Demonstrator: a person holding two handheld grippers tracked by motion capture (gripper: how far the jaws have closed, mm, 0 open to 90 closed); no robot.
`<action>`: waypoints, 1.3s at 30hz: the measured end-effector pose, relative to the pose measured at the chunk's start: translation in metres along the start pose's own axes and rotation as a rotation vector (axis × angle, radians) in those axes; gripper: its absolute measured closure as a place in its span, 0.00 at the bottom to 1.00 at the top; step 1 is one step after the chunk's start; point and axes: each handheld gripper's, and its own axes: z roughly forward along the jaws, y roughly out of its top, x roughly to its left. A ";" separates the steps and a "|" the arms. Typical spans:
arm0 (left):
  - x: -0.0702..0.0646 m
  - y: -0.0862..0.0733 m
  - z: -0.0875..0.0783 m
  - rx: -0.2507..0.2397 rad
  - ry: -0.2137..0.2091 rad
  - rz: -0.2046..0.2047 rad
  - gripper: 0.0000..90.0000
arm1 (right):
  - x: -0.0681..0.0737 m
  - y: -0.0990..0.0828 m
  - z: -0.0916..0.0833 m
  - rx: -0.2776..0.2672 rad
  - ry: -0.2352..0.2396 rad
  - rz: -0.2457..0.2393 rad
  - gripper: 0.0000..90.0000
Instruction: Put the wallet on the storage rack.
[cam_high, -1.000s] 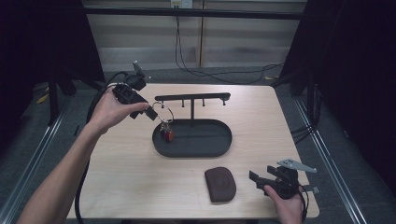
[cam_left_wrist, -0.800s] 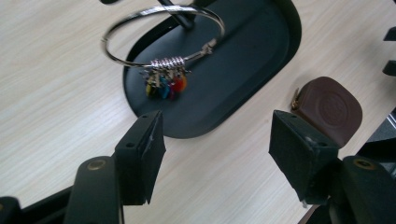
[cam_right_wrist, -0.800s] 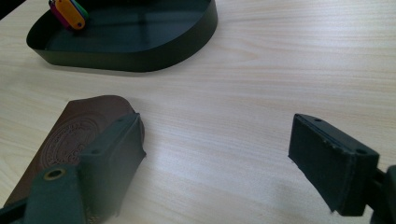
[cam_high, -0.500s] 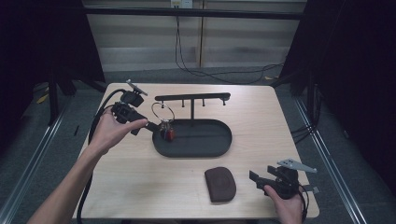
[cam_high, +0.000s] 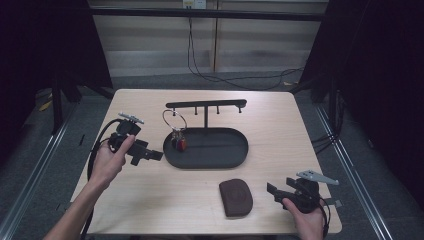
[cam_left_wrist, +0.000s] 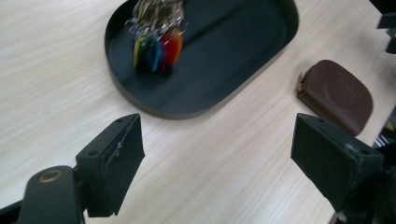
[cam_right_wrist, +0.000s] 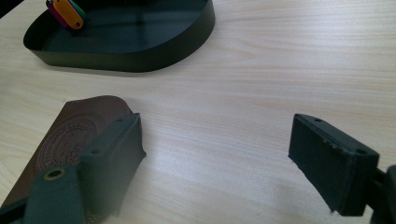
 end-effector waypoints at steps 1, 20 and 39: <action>0.000 0.000 0.000 0.000 0.000 0.000 0.19 | 0.000 0.000 0.000 0.000 0.000 0.000 0.20; 0.004 -0.082 0.007 -0.206 0.064 -0.023 0.18 | 0.001 0.001 -0.001 0.010 0.029 0.018 0.24; -0.007 -0.141 0.012 -0.245 -0.054 -0.038 0.20 | 0.018 0.012 -0.008 0.081 0.082 0.055 0.32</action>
